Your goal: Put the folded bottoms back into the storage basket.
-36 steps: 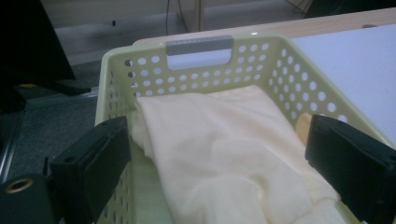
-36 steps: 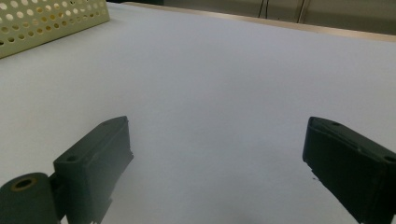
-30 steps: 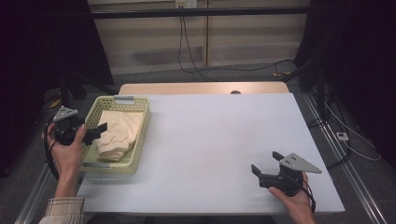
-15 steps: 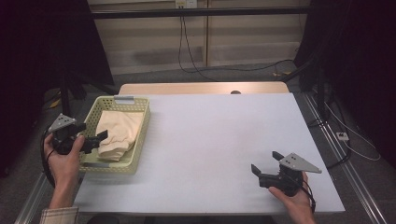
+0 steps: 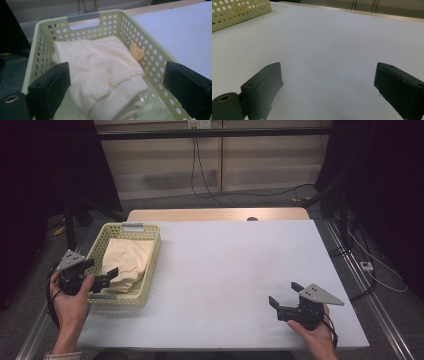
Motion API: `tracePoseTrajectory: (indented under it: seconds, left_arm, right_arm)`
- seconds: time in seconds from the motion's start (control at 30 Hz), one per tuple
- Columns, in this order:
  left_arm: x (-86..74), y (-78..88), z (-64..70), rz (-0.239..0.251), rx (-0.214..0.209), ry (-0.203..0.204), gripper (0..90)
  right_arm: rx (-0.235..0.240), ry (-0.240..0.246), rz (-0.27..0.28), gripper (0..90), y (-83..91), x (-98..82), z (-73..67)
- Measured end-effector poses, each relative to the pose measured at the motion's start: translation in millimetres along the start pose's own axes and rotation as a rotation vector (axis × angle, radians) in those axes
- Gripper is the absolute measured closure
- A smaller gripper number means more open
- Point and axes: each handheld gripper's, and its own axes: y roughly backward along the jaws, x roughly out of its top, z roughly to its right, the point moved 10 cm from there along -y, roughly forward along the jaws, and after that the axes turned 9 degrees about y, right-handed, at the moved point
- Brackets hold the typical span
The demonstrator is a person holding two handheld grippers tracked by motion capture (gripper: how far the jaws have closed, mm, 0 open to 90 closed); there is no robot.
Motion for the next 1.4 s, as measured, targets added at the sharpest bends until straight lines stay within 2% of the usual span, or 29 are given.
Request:
tracePoseTrajectory:
  seconds: [0.13,0.23,0.3,0.4,0.43,0.53,0.57,0.7,0.77,0.83,0.9,1.0,1.2,1.33,1.4]
  left_arm:
    - [-1.7,5.7,7.1,0.002,-0.008,-0.011,7.5]
    - [-4.2,7.4,13.4,0.002,-0.029,-0.002,6.9]
    - [-7.0,8.3,17.1,-0.009,-0.021,-0.013,6.8]
    - [-8.7,13.0,29.5,-0.018,-0.047,-0.047,6.8]
    - [-9.1,14.0,32.2,-0.021,-0.043,-0.056,6.6]
    - [-9.9,14.3,40.1,-0.020,-0.065,-0.058,6.6]
    - [-10.8,14.0,42.6,-0.023,-0.061,-0.060,6.5]
    - [-11.4,13.4,56.4,-0.026,-0.073,-0.088,6.6]
    - [-11.8,11.9,61.9,-0.033,-0.076,-0.095,6.5]
    - [-11.8,9.5,64.0,-0.038,-0.062,-0.085,6.5]
    - [-11.1,6.8,68.0,-0.029,-0.074,-0.079,6.5]
    - [-12.8,0.8,77.2,-0.017,-0.090,-0.093,6.5]
    - [-16.4,-10.8,95.3,-0.040,-0.122,-0.127,6.4]
    - [-12.2,-14.1,103.3,-0.035,-0.139,-0.126,6.4]
    - [-10.5,-16.8,109.3,-0.034,-0.166,-0.138,6.5]
  right_arm:
    - [0.006,0.003,0.001,7.8,-0.4,0.5,-0.7]
    - [0.005,0.002,0.000,7.8,-1.6,0.4,-0.2]
    - [0.005,0.002,0.000,7.8,-1.3,0.5,-0.6]
    - [0.003,0.005,-0.001,7.8,-0.5,0.4,-0.9]
    - [0.003,0.004,-0.001,7.8,-0.7,0.3,-0.8]
    - [0.002,0.000,-0.002,7.8,-1.2,0.5,-1.0]
    - [0.003,0.005,-0.001,7.9,-1.0,0.6,-1.2]
    - [0.003,0.004,-0.001,7.9,-0.9,0.4,-0.7]
    - [0.003,0.001,-0.002,7.9,-1.3,0.4,-1.1]
    - [0.004,0.004,0.000,7.9,-1.3,0.7,-1.6]
    - [0.004,0.002,0.000,7.9,-1.2,0.9,-1.7]
    - [0.006,0.007,-0.003,7.9,-2.1,0.4,-1.3]
    - [0.007,0.007,-0.002,7.9,-2.1,0.5,-1.4]
    - [0.008,0.006,-0.002,7.9,-2.1,0.3,-1.3]
    - [0.009,0.010,-0.003,7.9,-2.3,0.3,-1.6]
